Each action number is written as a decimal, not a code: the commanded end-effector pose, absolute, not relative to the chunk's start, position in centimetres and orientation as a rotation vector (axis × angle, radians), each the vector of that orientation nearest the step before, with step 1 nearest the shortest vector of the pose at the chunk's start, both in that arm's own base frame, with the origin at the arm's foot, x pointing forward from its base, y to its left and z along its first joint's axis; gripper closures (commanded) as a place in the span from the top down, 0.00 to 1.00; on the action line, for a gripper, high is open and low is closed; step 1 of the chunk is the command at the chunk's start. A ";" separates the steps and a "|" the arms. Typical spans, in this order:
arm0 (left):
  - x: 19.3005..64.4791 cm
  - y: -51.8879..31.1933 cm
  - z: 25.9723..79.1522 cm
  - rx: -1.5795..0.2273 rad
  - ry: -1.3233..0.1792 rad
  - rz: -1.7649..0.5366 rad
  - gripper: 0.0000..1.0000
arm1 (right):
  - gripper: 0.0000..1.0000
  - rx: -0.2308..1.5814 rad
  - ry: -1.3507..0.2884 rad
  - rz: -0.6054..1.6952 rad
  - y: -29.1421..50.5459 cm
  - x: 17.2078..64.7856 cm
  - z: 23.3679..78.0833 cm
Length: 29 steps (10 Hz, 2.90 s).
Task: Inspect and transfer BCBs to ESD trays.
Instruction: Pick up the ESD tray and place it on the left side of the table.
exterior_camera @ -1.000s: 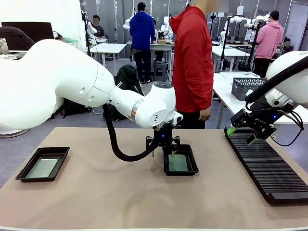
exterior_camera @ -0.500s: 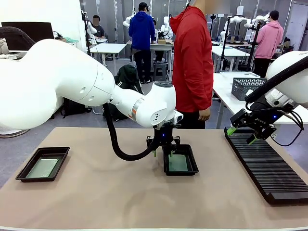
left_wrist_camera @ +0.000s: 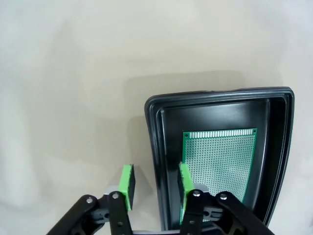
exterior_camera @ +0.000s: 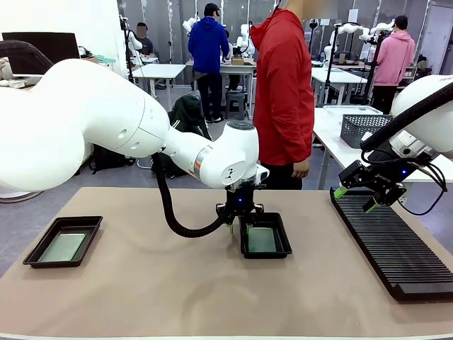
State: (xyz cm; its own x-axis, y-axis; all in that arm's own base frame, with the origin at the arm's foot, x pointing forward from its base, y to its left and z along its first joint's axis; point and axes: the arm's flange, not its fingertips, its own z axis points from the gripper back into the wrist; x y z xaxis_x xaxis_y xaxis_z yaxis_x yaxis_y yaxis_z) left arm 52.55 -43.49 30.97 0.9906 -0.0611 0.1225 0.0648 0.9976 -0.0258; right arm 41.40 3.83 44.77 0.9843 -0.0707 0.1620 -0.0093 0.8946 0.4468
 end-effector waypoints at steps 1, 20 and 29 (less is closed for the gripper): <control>52.7 -43.4 31.1 -0.028 -0.114 -0.070 0.43 | 1.00 0.455 -0.172 -0.052 4.0 41.4 45.0; 52.5 -43.6 31.0 -0.031 -0.122 -0.064 0.00 | 1.00 0.455 -0.172 -0.052 4.0 41.4 45.0; 52.5 -39.9 31.8 -0.177 -0.108 -0.055 0.03 | 1.00 0.455 -0.172 -0.052 4.0 41.4 45.0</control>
